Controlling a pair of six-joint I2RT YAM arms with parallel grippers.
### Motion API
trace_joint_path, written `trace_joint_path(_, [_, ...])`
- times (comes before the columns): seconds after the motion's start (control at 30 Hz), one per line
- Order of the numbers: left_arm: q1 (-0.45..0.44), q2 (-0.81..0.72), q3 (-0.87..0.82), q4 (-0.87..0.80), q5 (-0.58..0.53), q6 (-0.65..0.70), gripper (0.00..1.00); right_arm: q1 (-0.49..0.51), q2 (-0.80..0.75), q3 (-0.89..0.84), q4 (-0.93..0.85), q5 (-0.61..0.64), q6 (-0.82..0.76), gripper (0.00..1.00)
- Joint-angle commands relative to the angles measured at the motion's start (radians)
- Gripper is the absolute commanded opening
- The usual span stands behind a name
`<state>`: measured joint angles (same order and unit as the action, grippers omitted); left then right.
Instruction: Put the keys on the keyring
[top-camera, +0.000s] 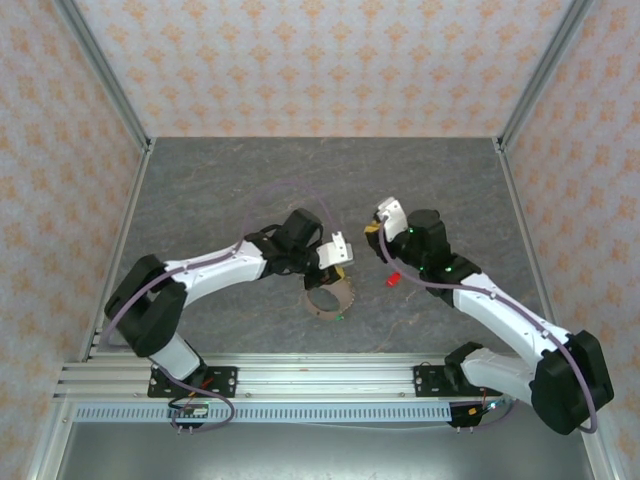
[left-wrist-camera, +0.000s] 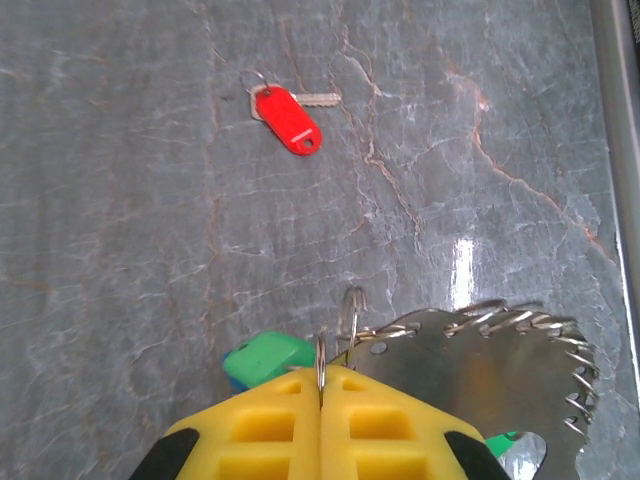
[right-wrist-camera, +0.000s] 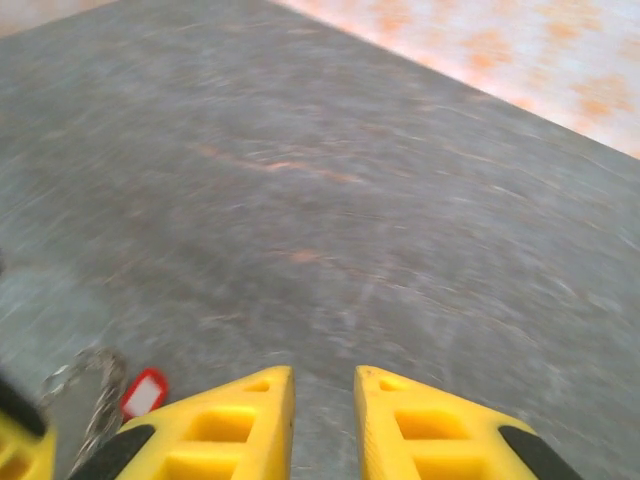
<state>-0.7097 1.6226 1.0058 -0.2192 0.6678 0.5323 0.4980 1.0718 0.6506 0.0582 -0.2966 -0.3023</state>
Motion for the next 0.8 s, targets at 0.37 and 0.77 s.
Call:
trace_joint_path(0.37, [-0.033,0.107,-0.045,0.178,-0.049,-0.174,0.14,-0.020,0.025,-0.093,-0.083,0.025,0.429,0.27])
trace_joint_path(0.77, [-0.030,-0.266,-0.292,0.475,-0.274,-0.455,0.42,-0.005,0.221,0.018,-0.282,-0.287,0.467,0.30])
